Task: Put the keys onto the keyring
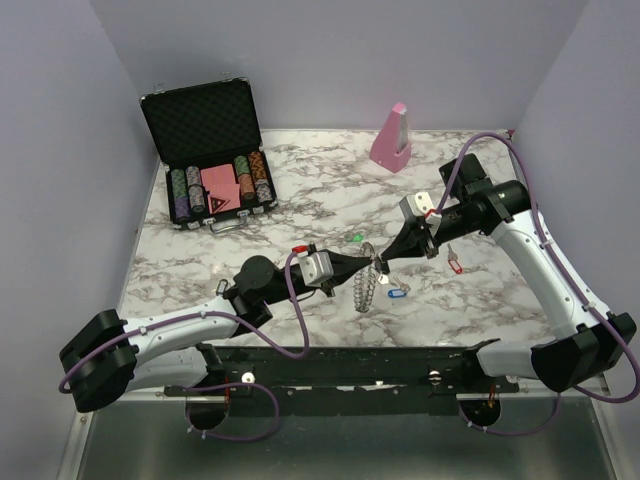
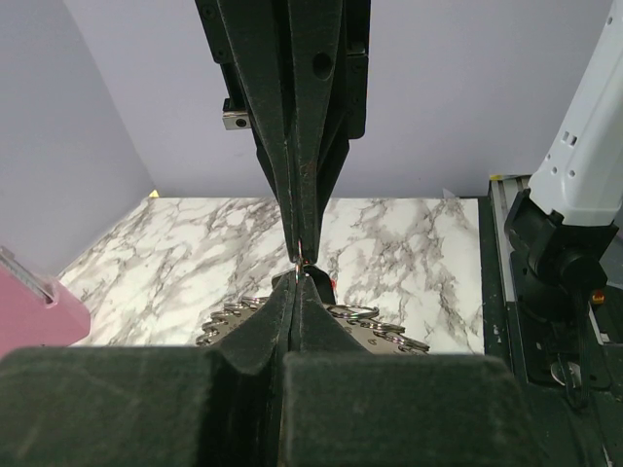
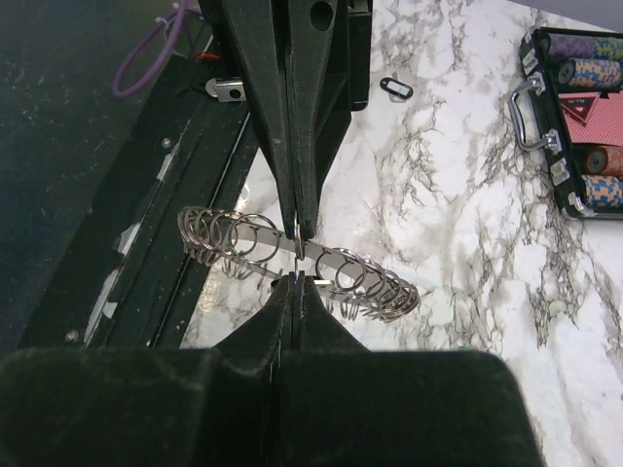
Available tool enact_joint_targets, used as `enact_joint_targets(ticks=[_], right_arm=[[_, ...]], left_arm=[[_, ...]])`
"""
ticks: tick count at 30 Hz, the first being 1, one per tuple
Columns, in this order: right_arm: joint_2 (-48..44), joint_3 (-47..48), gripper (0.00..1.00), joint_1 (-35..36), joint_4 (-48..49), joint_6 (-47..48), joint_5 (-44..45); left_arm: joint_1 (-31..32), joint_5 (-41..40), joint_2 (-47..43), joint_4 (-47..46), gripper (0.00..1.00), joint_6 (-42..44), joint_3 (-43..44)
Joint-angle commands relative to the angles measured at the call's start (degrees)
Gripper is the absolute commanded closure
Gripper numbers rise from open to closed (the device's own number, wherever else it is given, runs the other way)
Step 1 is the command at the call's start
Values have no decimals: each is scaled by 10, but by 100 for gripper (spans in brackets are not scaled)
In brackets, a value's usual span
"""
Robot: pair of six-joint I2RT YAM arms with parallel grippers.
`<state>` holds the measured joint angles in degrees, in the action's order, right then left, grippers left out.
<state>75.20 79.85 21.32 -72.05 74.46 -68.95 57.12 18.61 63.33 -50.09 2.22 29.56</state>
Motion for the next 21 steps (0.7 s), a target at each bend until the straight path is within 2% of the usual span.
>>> enact_joint_targets(ticks=[1,21], right_arm=[[-3,4,100,3,5,-6,-28],[-8,6,100,3,17,-23,-10]], left_arm=[[4,-2,1,-33,100,-3,6],[4,-4,-11,-26,100,1,-2]])
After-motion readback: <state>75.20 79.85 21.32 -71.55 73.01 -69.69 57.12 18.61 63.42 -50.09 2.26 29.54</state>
